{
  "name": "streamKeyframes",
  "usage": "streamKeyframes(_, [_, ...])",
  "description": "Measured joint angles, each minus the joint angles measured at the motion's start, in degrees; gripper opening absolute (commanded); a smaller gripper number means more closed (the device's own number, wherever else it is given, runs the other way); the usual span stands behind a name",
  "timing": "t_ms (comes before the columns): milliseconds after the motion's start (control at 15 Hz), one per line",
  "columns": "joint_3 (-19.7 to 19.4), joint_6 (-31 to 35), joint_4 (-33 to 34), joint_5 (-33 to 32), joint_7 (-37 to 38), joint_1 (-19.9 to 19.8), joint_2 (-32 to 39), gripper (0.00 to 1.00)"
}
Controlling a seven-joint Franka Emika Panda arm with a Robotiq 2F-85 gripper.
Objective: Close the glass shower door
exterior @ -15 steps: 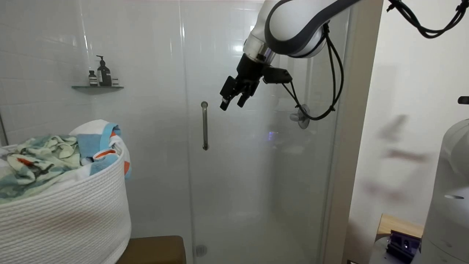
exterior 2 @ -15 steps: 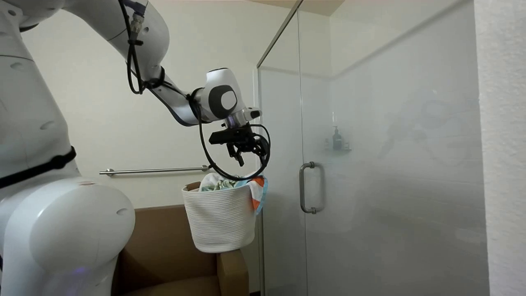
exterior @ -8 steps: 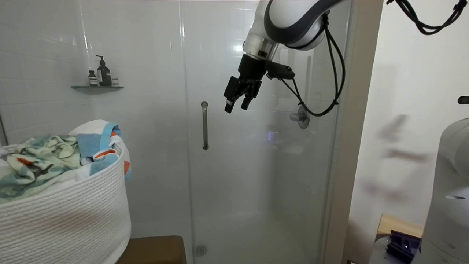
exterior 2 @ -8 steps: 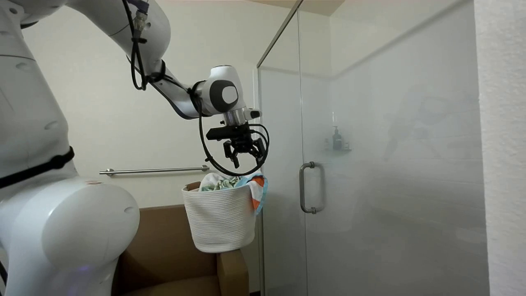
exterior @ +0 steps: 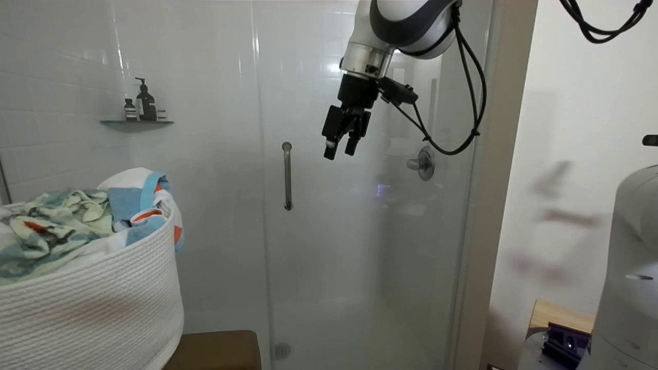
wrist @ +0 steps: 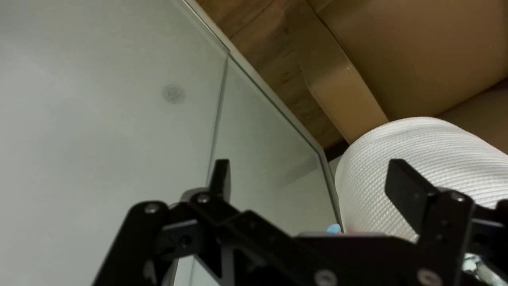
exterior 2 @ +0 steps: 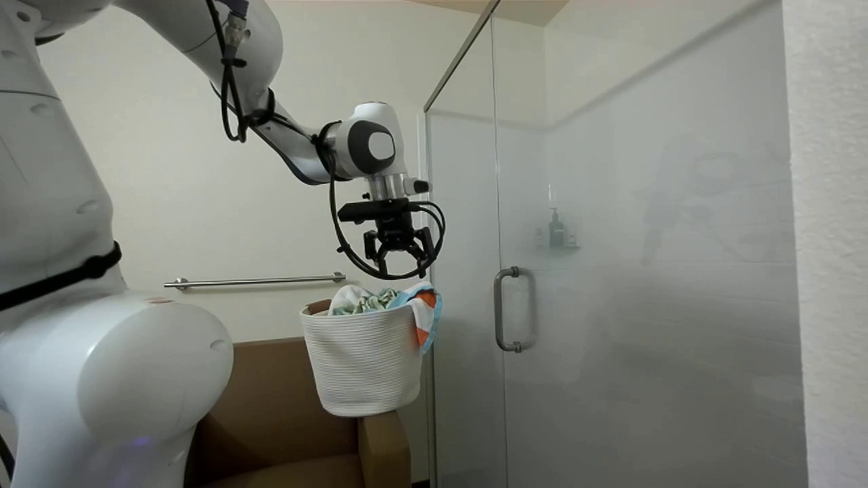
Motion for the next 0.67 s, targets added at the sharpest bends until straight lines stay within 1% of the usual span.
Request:
streamKeyframes(467, [-0.51, -6.38, 1.99, 0.01, -1.81, 0.02, 0.02, 1.00])
streamKeyframes(667, [-0.53, -6.75, 2.16, 0.02, -1.87, 0.03, 0.02, 1.00])
